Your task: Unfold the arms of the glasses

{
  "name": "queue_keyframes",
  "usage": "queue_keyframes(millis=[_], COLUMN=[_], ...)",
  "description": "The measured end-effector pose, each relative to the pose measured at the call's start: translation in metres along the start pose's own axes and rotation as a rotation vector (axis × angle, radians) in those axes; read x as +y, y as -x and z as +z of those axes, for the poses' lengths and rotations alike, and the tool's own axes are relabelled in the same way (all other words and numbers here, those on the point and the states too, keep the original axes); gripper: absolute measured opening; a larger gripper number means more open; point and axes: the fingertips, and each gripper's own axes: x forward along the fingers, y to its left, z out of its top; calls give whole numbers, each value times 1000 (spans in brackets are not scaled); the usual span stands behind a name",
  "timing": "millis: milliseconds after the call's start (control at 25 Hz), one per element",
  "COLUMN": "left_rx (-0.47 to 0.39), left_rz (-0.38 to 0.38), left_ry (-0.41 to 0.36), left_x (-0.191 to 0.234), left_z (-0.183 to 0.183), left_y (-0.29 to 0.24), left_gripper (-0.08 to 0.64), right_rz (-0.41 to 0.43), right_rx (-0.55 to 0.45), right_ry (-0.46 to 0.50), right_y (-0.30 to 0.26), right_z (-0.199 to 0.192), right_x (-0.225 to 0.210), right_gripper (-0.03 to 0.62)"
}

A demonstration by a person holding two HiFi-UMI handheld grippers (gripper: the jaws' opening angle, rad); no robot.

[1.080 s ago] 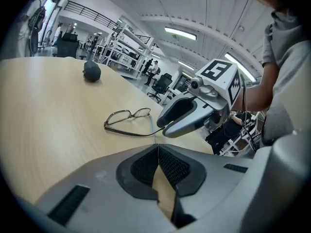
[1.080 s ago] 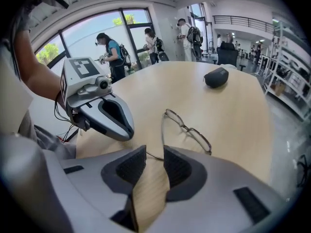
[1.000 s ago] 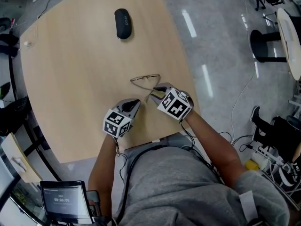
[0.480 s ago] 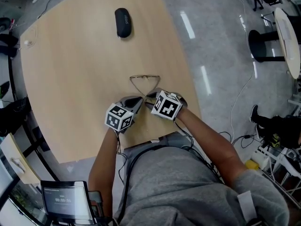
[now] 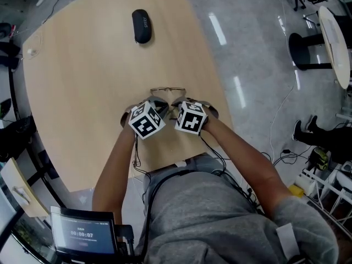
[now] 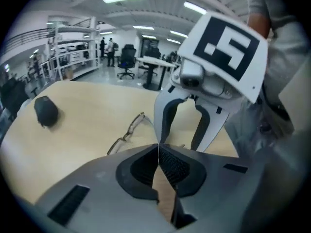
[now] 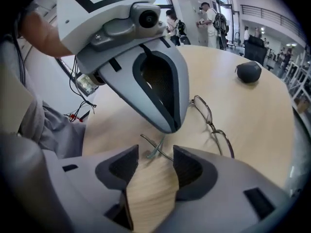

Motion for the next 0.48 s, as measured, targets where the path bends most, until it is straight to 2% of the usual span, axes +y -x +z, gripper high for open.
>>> queue_keyframes(millis=[80, 160, 320, 480], left_rx=[109, 176, 181, 182], left_rz=[-31, -61, -59, -47], left_ry=[-54, -39, 47, 77], left_x=[-7, -15, -20, -19], left_z=[-13, -25, -34, -44], left_y=[-16, -25, -25, -17], left_gripper=[6, 6, 6, 6], right_rz=[20, 41, 48, 58], right_rx=[22, 42, 100, 174], right_ry=[34, 65, 123, 203], right_y=[-7, -10, -9, -2], right_z=[-2, -7, -18, -38], right_x=[6, 14, 19, 19], right_gripper=[207, 207, 207, 207])
